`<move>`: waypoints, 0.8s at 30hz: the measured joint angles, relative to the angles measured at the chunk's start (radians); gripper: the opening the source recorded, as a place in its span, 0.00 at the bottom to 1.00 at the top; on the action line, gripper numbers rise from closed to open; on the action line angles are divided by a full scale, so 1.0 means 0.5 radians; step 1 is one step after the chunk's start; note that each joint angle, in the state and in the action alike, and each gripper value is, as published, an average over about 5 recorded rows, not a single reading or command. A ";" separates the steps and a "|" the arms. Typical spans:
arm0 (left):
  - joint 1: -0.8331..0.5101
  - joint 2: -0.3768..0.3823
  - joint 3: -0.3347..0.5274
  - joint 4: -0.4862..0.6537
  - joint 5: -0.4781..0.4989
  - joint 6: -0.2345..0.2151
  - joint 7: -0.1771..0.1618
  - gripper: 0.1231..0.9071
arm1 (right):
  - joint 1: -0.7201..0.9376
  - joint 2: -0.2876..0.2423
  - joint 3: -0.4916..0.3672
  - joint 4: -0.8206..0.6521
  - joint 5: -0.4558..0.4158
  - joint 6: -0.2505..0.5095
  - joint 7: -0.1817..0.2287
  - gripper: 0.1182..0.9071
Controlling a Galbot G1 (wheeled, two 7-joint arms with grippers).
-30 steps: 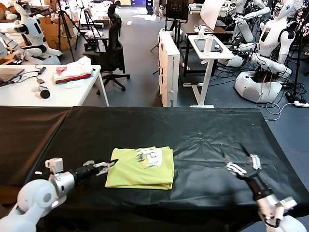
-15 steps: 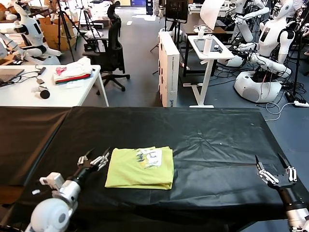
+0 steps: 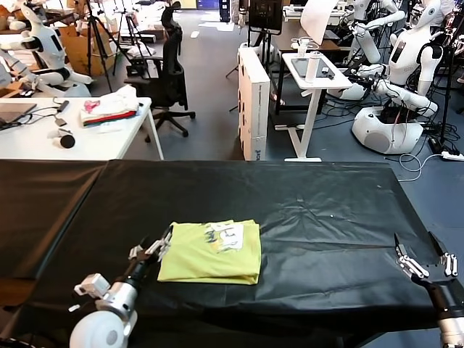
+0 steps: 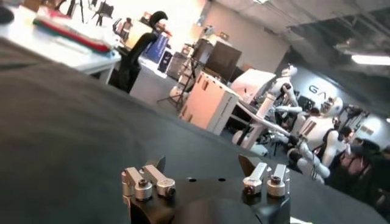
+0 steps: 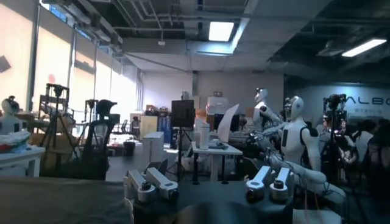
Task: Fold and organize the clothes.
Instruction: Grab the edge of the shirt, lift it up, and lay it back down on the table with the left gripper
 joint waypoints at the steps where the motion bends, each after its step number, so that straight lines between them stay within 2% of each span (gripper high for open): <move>1: 0.001 -0.013 0.002 0.004 0.006 0.003 -0.002 1.00 | 0.000 -0.001 0.001 0.000 0.000 0.000 0.000 1.00; 12: 0.025 -0.106 0.031 0.051 0.119 -0.068 0.054 1.00 | 0.022 -0.002 -0.022 0.006 -0.001 -0.006 0.000 1.00; 24: 0.046 -0.134 0.045 0.092 0.124 -0.071 0.082 1.00 | 0.015 -0.002 -0.024 0.029 -0.001 -0.015 -0.002 1.00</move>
